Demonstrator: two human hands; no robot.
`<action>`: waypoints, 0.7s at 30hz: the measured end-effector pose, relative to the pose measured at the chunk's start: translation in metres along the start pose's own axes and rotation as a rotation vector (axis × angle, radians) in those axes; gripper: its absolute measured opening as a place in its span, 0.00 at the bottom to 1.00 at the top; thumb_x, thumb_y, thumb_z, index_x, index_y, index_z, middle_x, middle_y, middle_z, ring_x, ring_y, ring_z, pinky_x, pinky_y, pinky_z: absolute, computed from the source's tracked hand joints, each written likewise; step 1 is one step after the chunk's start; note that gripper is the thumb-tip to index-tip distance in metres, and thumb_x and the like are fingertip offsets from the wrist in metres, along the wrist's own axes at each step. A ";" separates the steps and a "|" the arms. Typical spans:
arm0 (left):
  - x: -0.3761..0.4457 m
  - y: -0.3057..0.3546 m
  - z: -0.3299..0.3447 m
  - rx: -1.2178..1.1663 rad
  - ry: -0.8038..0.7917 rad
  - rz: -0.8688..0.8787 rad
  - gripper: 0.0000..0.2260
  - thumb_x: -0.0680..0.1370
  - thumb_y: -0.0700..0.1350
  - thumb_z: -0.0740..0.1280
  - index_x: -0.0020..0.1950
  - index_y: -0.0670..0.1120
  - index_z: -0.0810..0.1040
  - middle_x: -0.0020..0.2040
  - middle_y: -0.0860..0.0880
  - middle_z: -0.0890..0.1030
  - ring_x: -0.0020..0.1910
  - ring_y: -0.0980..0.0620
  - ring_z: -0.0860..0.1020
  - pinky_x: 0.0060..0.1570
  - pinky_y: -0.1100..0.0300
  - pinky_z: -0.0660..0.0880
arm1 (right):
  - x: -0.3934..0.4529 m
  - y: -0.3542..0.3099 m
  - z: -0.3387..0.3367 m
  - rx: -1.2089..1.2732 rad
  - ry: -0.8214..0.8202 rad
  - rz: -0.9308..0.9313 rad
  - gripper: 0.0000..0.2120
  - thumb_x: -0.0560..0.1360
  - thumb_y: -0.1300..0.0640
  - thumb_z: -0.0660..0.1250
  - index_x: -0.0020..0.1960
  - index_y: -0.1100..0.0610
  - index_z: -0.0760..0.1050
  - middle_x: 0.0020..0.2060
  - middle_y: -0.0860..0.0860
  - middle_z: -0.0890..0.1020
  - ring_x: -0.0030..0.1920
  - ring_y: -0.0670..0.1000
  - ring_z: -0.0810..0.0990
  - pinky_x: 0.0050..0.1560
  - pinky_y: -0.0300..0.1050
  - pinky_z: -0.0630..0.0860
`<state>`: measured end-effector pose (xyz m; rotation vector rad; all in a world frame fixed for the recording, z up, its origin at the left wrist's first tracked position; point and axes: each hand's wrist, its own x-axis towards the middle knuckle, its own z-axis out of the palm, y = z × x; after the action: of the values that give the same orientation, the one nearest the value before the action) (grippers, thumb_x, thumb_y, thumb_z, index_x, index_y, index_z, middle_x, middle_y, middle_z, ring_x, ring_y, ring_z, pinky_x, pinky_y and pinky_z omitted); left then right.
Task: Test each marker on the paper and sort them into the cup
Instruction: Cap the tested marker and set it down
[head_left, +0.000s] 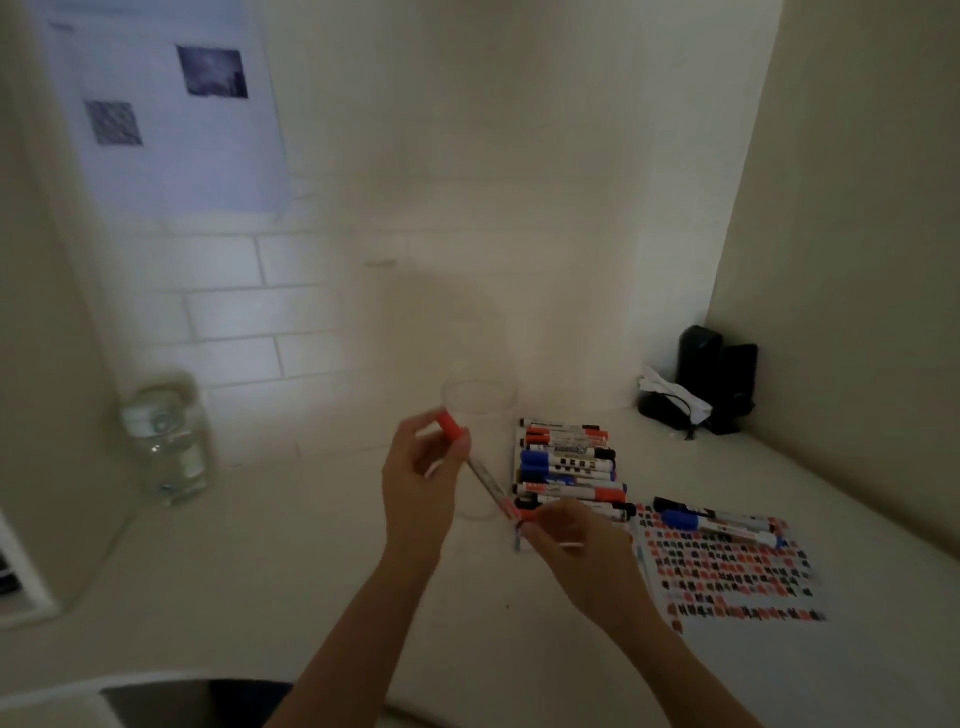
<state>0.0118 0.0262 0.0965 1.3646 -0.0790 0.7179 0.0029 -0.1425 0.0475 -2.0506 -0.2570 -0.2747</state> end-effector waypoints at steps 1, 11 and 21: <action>0.017 0.010 -0.002 -0.008 0.012 0.036 0.13 0.74 0.35 0.71 0.53 0.49 0.78 0.44 0.47 0.84 0.46 0.51 0.83 0.49 0.57 0.79 | 0.002 0.003 -0.005 -0.035 0.017 -0.001 0.04 0.74 0.52 0.70 0.47 0.45 0.76 0.40 0.40 0.82 0.42 0.37 0.80 0.44 0.30 0.77; 0.103 0.012 0.030 0.360 -0.057 0.285 0.13 0.74 0.37 0.71 0.56 0.48 0.75 0.42 0.52 0.82 0.41 0.62 0.80 0.43 0.72 0.74 | 0.010 0.038 -0.039 -0.360 0.040 0.028 0.06 0.75 0.55 0.69 0.46 0.45 0.75 0.42 0.40 0.80 0.43 0.37 0.77 0.43 0.27 0.71; 0.087 -0.022 0.031 0.713 -0.182 0.392 0.06 0.78 0.44 0.67 0.54 0.47 0.78 0.50 0.52 0.81 0.50 0.54 0.78 0.54 0.58 0.74 | 0.014 0.063 -0.040 -0.634 -0.048 -0.090 0.12 0.77 0.50 0.64 0.60 0.45 0.75 0.57 0.42 0.77 0.57 0.42 0.73 0.59 0.32 0.66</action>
<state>0.1016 0.0342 0.1243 2.1324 -0.2577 0.9994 0.0316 -0.2064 0.0184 -2.6779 -0.3202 -0.3988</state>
